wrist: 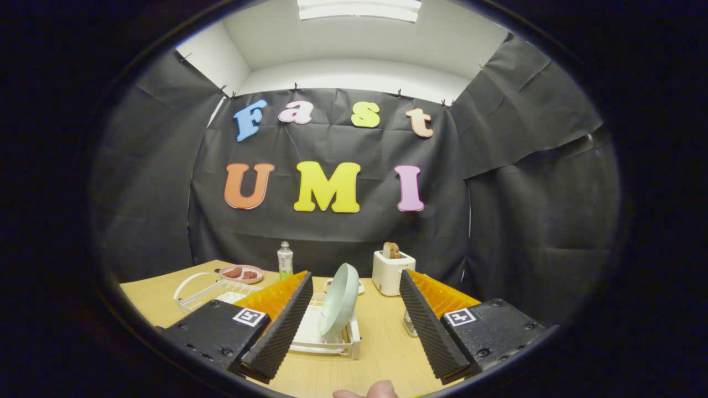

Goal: Take the plate from the dish rack, then take the spoon from the basket and place it into the plate.

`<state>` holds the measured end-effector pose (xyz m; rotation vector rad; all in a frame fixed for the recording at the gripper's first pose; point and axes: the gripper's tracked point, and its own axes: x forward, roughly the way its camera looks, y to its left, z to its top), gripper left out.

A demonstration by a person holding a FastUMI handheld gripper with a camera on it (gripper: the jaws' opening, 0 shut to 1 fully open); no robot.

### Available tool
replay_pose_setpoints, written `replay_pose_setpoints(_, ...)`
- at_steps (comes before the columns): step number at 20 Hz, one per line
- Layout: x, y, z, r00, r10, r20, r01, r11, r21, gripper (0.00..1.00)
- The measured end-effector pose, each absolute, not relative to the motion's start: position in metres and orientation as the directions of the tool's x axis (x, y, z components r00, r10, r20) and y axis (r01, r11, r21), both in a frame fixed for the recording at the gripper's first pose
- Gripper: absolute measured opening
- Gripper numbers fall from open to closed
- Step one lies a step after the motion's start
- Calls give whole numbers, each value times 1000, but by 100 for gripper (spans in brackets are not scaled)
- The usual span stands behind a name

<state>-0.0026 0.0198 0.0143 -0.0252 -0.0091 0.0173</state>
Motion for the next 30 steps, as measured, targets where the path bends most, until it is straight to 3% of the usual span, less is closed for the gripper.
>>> replay_pose_setpoints(17,0,22,10,998,65,-8,-65,998,28,100)
replay_pose_setpoints(30,30,-12,-3,981,136,-141,-144,989,-45,100)
